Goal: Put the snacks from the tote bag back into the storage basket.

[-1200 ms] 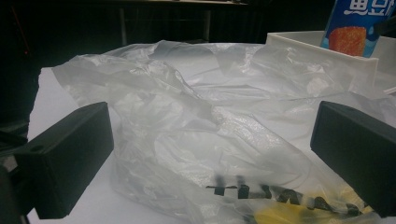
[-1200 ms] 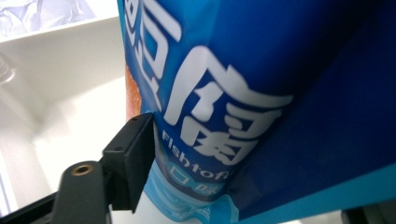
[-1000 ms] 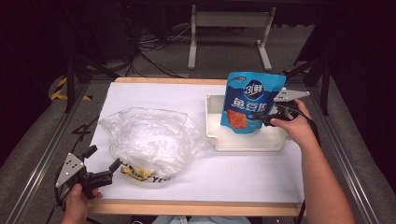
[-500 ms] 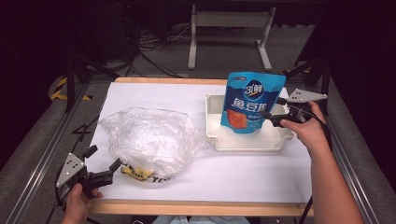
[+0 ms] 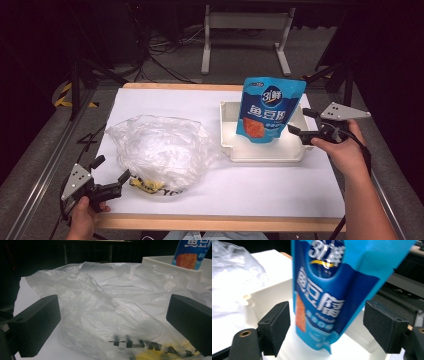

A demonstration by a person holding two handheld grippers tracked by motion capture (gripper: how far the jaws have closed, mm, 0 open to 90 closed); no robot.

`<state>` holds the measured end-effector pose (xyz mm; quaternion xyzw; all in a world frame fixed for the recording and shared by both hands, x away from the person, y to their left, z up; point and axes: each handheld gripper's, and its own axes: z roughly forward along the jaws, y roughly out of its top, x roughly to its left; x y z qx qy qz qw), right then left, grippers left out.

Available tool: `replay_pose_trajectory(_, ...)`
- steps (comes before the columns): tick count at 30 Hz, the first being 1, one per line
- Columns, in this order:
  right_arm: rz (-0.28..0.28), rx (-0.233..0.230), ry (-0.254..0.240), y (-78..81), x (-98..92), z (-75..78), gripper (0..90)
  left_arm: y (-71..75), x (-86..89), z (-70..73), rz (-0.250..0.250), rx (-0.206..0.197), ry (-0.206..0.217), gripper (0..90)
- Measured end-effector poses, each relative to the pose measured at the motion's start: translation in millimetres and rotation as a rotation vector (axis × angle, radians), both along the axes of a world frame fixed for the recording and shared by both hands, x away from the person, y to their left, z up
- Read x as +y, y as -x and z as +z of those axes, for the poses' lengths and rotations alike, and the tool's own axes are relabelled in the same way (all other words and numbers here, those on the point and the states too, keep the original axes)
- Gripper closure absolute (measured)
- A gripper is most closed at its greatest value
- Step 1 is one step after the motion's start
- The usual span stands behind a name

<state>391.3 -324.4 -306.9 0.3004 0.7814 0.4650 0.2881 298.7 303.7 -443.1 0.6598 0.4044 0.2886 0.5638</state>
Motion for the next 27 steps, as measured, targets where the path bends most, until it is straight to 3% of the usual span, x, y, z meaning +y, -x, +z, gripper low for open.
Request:
replay_pose_trajectory(8,0.074,-0.010,-0.037,26.6,12.6,2.9,22.8,0.2,-0.1,0.1,0.000,0.000,-0.001,0.2)
replay_pose_trajectory(17,0.151,-0.008,-0.084,43.8,29.3,-2.1,18.5,0.4,0.0,0.2,0.000,0.001,-0.002,0.2)
replay_pose_trajectory(20,0.173,0.019,-0.151,48.2,38.2,-8.2,17.1,0.3,0.1,0.1,0.001,0.000,0.001,0.2)
replay_pose_trajectory(21,0.173,0.019,-0.151,48.2,38.2,-8.2,17.1,0.3,0.1,0.1,0.001,0.000,0.001,0.2)
replay_pose_trajectory(23,0.155,0.110,-0.154,50.4,44.1,-14.6,17.7,0.3,0.3,0.2,0.001,-0.001,0.001,0.2)
replay_pose_trajectory(27,0.197,0.099,-0.134,49.1,54.0,-28.9,17.7,0.6,0.8,0.4,0.000,-0.002,0.003,0.2)
